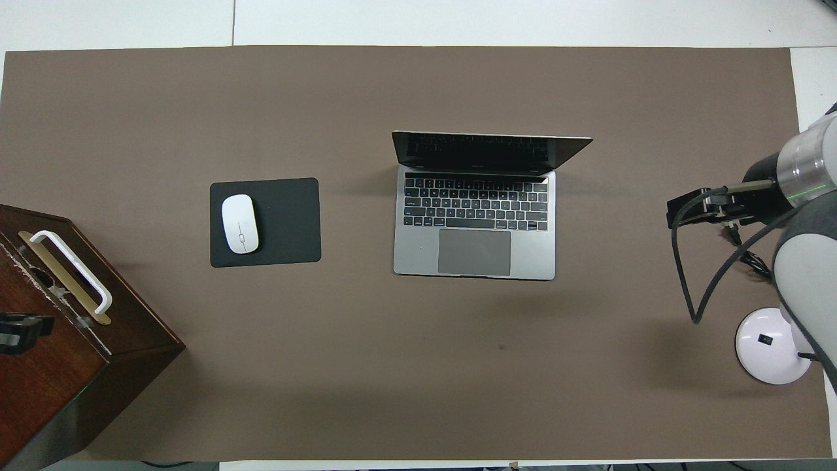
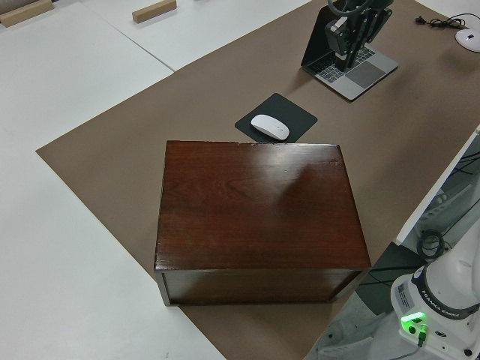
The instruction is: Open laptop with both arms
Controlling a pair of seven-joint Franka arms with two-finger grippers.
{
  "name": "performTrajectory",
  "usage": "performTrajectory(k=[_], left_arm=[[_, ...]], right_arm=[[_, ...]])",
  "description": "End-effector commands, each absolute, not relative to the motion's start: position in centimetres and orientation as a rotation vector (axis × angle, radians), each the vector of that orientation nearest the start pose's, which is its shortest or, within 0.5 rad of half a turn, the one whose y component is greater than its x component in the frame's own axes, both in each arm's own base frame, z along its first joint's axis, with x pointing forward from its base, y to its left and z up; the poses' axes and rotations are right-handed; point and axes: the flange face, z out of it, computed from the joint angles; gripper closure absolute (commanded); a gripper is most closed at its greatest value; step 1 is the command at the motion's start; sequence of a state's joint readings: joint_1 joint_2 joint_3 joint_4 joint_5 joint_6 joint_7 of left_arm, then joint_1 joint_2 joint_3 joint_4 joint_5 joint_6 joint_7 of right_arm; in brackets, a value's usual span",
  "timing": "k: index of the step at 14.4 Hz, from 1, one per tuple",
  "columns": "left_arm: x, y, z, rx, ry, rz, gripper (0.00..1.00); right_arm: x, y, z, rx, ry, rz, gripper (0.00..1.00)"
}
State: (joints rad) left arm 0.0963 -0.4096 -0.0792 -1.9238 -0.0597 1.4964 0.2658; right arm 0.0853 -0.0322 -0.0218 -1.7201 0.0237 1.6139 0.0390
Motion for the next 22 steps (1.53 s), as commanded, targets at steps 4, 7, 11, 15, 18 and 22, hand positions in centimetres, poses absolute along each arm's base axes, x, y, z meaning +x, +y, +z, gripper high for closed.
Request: performTrajectory(k=[4, 7, 11, 15, 18, 22], left_arm=[[41.1, 1.1, 66.2, -3.135, 0.355, -0.029, 0.0], [41.7, 1.1, 66.6, -3.128, 0.304, -0.113, 0.0], [42.5, 2.0, 67.1, -3.141, 0.226, -0.108, 0.0], [45.8, 3.2, 68.2, -3.162, 0.209, -0.035, 0.0], [47.4, 3.9, 67.2, -3.171, 0.193, 0.004, 0.0], [48.2, 4.3, 65.1, -3.173, 0.188, 0.08, 0.0]], right_arm=[[54.3, 3.2, 57.9, -3.138, -0.058, 0.137, 0.0], [54.3, 3.2, 57.9, -3.137, -0.057, 0.137, 0.0], [54.2, 3.1, 57.8, -3.137, -0.048, 0.145, 0.0], [54.2, 3.0, 57.8, -3.131, -0.035, 0.142, 0.0], [54.2, 3.0, 57.8, -3.132, -0.033, 0.142, 0.0], [54.2, 2.8, 57.8, -3.14, -0.029, 0.137, 0.0]])
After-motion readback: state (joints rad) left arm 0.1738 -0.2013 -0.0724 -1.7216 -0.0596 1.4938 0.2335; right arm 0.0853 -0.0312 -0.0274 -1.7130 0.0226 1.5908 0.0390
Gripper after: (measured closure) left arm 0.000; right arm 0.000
